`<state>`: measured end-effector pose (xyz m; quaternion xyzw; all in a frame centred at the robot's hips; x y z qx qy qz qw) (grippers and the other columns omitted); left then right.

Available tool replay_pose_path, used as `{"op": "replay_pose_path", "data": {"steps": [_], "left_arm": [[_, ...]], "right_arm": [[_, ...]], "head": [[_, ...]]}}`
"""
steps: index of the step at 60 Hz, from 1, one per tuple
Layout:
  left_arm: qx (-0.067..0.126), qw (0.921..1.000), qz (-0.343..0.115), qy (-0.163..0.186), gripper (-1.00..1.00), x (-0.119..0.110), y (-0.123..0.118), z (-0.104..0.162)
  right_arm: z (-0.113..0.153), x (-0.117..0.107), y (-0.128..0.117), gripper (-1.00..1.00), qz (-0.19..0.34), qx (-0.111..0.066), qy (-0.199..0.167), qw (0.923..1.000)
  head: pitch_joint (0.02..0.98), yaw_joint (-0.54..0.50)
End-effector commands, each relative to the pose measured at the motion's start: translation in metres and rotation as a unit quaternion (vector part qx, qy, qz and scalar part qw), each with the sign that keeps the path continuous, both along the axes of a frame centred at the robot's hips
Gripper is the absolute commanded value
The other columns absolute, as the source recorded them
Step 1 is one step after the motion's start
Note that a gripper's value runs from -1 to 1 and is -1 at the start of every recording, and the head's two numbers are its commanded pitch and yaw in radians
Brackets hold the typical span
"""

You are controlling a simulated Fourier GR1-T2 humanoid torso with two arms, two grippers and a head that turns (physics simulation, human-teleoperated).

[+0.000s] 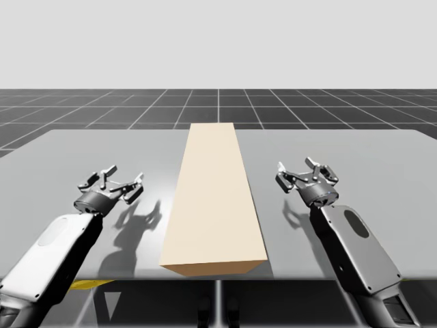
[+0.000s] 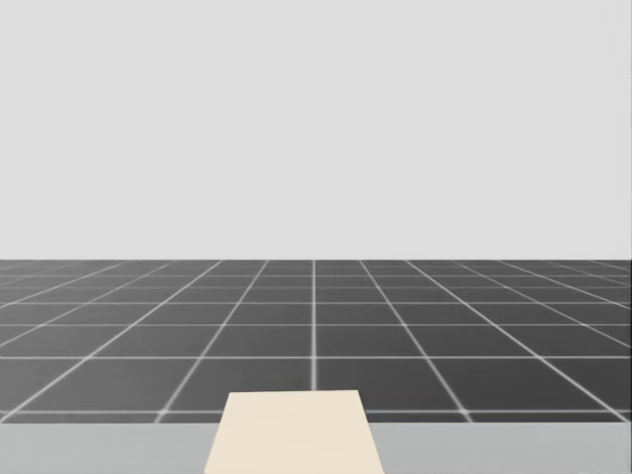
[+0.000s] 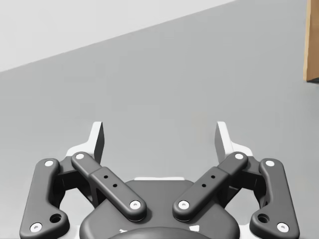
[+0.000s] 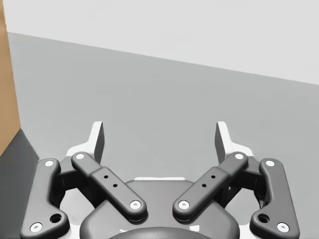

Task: Retrieve the object from inside the box.

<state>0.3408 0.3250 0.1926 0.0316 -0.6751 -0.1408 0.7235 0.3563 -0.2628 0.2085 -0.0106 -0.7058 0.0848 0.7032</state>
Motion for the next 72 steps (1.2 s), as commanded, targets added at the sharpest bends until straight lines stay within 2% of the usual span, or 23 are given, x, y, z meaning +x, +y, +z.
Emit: {"op": "replay_pose_path", "data": {"steps": [1,4,6,8,9,13,16,18,23,26,28,29,31,32,35,38,39,44,50,56,63,66,72], "left_arm": [[0.019,0.9959,-0.086,0.017,-1.00,-0.011,-0.031,-0.012],[0.028,0.9930,-0.113,0.015,-1.00,-0.016,-0.041,-0.013],[0.027,0.9911,-0.130,0.014,-1.00,-0.018,-0.046,-0.013],[0.030,0.9893,-0.142,0.014,-1.00,-0.021,-0.052,-0.013],[0.033,0.9870,-0.157,0.012,-1.00,-0.024,-0.057,-0.014],[0.038,0.9821,-0.184,0.012,-1.00,-0.029,-0.069,-0.015],[0.039,0.9775,-0.207,0.010,-1.00,-0.034,-0.080,-0.016],[0.046,0.9745,-0.220,0.007,-1.00,-0.037,-0.086,-0.017],[0.048,0.9640,-0.262,0.005,-1.00,-0.046,-0.103,-0.018],[0.049,0.9581,-0.282,0.006,-1.00,-0.053,-0.112,-0.017],[0.047,0.9563,-0.289,0.007,-1.00,-0.055,-0.116,-0.017],[0.047,0.9524,-0.301,0.008,-1.00,-0.060,-0.122,-0.016],[0.047,0.9501,-0.308,0.009,-1.00,-0.063,-0.127,-0.015],[0.047,0.9454,-0.323,0.007,-1.00,-0.069,-0.135,-0.014],[0.051,0.9403,-0.337,0.002,-1.00,-0.077,-0.145,-0.011],[0.043,0.9367,-0.347,0.006,-1.00,-0.080,-0.151,-0.010],[0.038,0.9334,-0.357,0.009,-1.00,-0.082,-0.155,-0.009],[0.037,0.9320,-0.360,0.018,-1.00,-0.075,-0.157,-0.014],[0.035,0.9346,-0.353,0.028,-1.00,-0.055,-0.155,-0.032],[0.030,0.9321,-0.359,0.040,-1.00,-0.042,-0.157,-0.040],[0.012,0.9287,-0.367,0.052,-1.00,-0.021,-0.157,-0.043],[0.018,0.9270,-0.371,0.055,-1.00,-0.015,-0.159,-0.044],[0.014,0.9212,-0.383,0.067,-1.00,-0.004,-0.170,-0.046]], "right_arm": [[-0.016,-0.007,0.026,-1.00,0.079,0.003,0.041,0.9960],[-0.019,-0.012,0.033,-1.00,0.113,-0.018,0.035,0.9928],[-0.020,-0.013,0.037,-1.00,0.122,-0.013,0.030,0.9919],[-0.022,-0.015,0.041,-1.00,0.137,-0.017,0.026,0.9901],[-0.023,-0.017,0.043,-1.00,0.165,-0.028,0.029,0.9855],[-0.026,-0.020,0.050,-1.00,0.186,-0.036,0.018,0.9817],[-0.029,-0.024,0.055,-1.00,0.214,-0.053,0.011,0.9753],[-0.031,-0.026,0.059,-1.00,0.227,-0.057,0.009,0.9722],[-0.034,-0.033,0.067,-1.00,0.261,-0.073,0.001,0.9625],[-0.034,-0.035,0.068,-1.00,0.274,-0.073,0.000,0.9591],[-0.035,-0.035,0.068,-1.00,0.274,-0.072,0.000,0.9591],[-0.034,-0.035,0.067,-1.00,0.274,-0.074,-0.004,0.9590],[-0.034,-0.035,0.066,-1.00,0.275,-0.072,-0.003,0.9587],[-0.034,-0.035,0.065,-1.00,0.275,-0.071,-0.003,0.9587],[-0.032,-0.034,0.062,-1.00,0.276,-0.069,-0.007,0.9587],[-0.032,-0.034,0.061,-1.00,0.276,-0.068,-0.008,0.9589],[-0.031,-0.034,0.060,-1.00,0.275,-0.068,-0.009,0.9591],[-0.030,-0.034,0.059,-1.00,0.274,-0.067,-0.011,0.9593],[-0.030,-0.034,0.059,-1.00,0.275,-0.067,-0.012,0.9589],[-0.030,-0.034,0.059,-1.00,0.277,-0.067,-0.014,0.9583],[-0.029,-0.035,0.059,-1.00,0.281,-0.066,-0.017,0.9573],[-0.029,-0.035,0.059,-1.00,0.281,-0.065,-0.018,0.9573],[-0.028,-0.036,0.060,-1.00,0.282,-0.065,-0.021,0.9568]], "head": [[0.095,-0.01],[0.095,-0.01],[0.095,-0.01],[0.095,-0.01],[0.095,-0.01],[0.095,-0.01],[0.095,-0.01],[0.095,-0.01],[0.096,-0.01],[0.098,-0.01],[0.098,-0.01],[0.097,-0.01],[0.097,-0.01],[0.096,-0.02],[0.094,-0.02],[0.093,-0.02],[0.092,-0.02],[0.093,-0.02],[0.097,-0.01],[0.103,0.00],[0.108,0.01],[0.111,0.01],[0.116,0.01]]}}
